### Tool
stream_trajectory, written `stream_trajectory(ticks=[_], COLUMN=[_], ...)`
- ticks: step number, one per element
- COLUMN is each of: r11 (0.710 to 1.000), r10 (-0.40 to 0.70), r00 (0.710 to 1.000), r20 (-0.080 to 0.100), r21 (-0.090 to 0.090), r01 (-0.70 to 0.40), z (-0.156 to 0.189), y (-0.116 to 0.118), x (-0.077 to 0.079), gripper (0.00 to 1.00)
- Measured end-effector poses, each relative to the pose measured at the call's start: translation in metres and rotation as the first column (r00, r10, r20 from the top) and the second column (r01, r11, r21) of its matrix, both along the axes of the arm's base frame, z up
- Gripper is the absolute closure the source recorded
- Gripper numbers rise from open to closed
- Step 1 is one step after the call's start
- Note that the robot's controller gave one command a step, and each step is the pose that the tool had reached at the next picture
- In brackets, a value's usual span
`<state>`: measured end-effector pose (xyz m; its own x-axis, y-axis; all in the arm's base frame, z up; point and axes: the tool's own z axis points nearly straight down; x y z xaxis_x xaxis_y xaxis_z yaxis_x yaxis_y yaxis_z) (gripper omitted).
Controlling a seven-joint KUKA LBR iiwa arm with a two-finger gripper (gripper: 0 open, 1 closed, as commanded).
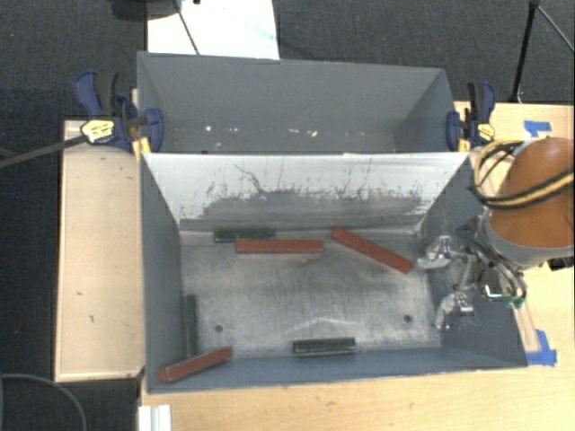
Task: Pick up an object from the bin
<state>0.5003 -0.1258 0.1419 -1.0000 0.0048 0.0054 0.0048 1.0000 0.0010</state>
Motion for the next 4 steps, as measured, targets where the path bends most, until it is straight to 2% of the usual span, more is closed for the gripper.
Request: stream_trajectory(ticks=[1, 2, 3, 4], r11=[1.000, 0.999, 0.999, 0.997], r10=[0.004, 0.049, 0.051, 0.072], r00=[1.000, 0.999, 0.999, 0.997], r20=[0.008, 0.020, 0.020, 0.013], r21=[-0.002, -0.003, -0.003, -0.003], r01=[-0.004, -0.049, -0.051, -0.072], z=[0.004, -0.067, -0.067, 0.103], y=[0.000, 0.022, 0.022, 0.028], x=[0.002, 0.089, 0.089, 0.089], gripper=[0.00, 1.00, 1.00, 1.00])
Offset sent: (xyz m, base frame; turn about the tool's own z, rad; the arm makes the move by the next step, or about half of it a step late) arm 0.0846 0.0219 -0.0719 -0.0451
